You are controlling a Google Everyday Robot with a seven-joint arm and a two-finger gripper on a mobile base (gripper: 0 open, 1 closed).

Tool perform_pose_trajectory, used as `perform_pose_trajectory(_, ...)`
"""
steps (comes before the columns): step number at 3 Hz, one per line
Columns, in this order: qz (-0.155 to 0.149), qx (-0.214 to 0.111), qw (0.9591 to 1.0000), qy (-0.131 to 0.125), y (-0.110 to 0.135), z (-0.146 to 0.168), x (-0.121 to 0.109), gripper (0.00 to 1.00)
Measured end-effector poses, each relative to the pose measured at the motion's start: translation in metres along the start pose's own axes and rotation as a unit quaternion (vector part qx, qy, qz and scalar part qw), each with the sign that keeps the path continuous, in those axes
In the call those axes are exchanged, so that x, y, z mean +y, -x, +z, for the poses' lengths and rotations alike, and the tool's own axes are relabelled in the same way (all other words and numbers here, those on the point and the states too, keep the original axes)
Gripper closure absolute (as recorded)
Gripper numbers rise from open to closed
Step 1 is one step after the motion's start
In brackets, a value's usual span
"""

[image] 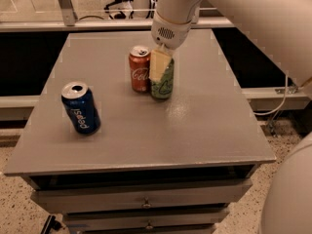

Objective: Move green can near coke can

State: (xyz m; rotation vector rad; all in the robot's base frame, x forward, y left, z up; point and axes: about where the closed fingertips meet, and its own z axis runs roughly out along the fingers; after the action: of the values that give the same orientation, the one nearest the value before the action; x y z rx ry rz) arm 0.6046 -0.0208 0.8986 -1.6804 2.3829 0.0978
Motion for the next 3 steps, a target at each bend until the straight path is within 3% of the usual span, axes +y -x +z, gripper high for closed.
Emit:
perform_pose_trajectory(1, 0.002, -0.006, 1.0000, -0.001, -0.0028, 0.0000, -0.0016, 1.00)
perform_pose_trajectory(3, 0.000, -0.015, 0.9999, -0.004, -0.0041, -0.0013, -0.0009, 0.58)
